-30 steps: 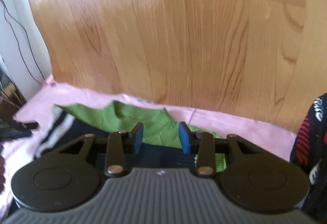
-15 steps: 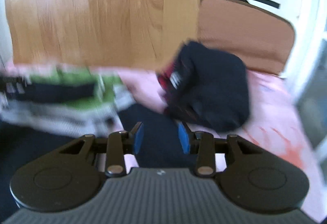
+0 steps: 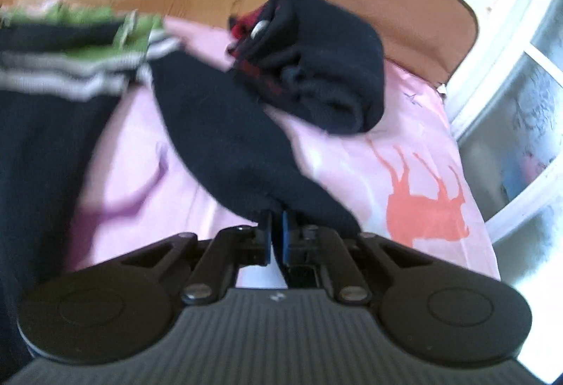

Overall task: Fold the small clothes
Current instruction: 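Grasp the folded sweater edge with the right gripper and fold it over again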

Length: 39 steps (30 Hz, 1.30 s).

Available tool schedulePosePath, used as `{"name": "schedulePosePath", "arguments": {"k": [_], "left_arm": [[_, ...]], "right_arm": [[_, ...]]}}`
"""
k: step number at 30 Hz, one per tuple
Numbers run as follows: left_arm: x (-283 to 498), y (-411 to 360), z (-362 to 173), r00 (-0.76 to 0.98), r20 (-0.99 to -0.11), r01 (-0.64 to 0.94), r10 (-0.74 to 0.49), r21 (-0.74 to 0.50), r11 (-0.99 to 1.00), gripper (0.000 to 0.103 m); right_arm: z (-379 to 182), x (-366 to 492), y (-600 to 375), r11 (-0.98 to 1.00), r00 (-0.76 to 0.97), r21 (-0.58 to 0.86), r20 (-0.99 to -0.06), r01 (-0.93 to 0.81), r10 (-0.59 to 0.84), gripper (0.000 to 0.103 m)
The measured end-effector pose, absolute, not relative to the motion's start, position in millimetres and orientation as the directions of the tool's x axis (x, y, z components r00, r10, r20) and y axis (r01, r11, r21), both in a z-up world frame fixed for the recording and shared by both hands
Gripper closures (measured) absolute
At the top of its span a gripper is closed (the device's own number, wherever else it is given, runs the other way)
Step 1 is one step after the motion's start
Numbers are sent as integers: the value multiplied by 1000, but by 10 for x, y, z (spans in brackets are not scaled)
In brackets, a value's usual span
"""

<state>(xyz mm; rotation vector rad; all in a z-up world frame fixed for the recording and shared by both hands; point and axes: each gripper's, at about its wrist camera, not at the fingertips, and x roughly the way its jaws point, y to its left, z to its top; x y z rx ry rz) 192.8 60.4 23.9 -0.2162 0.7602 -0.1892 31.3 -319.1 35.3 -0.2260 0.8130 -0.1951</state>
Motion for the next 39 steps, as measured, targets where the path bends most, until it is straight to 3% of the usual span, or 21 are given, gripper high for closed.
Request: {"name": "schedulePosePath", "arguments": {"k": [3, 6, 10, 14, 20, 22, 24, 28, 31, 35, 39], "left_arm": [[1882, 797, 395, 741, -619, 66, -259, -317, 946, 16], [1846, 1027, 530, 771, -577, 38, -270, -381, 924, 15], [1809, 1365, 637, 807, -532, -21, -255, -457, 889, 15], [1827, 1621, 657, 825, -517, -76, -227, -500, 863, 15], [1904, 1843, 592, 816, -527, -116, -237, -551, 826, 15], [1938, 1849, 574, 807, -538, -114, -244, -547, 830, 15], [1969, 1840, 545, 796, -549, -109, -256, -546, 831, 14], [2029, 1788, 482, 767, -569, -89, -298, -553, 828, 14], [2053, 1694, 444, 751, -586, -74, -304, -532, 844, 14], [2032, 1584, 451, 732, -591, -28, -340, -524, 851, 14], [1983, 1461, 514, 738, -578, 26, -348, -491, 871, 14]], "right_arm": [[925, 427, -3221, 994, 711, 86, -703, 68, 12, 95], [1434, 594, -3117, 928, 753, 371, -606, -19, 257, 94], [1879, 966, -2683, 879, 770, 457, -510, -134, 383, 94], [2018, 1520, -2121, 876, 753, 439, -502, -200, 424, 94], [1794, 2291, -1314, 828, 711, 518, -498, -216, 497, 94], [1600, 2414, -1075, 809, 670, 542, -515, -229, 535, 86], [1339, 2596, -886, 819, 583, 515, -594, -254, 554, 72], [1188, 2679, -1120, 858, 644, 465, -591, -220, 485, 71], [1159, 2686, -1350, 937, 732, 311, -600, -158, 323, 70], [914, 2632, -1673, 993, 771, 77, -626, -88, 117, 59], [589, 2615, -1972, 1000, 759, -8, -651, -18, 8, 51]]}}
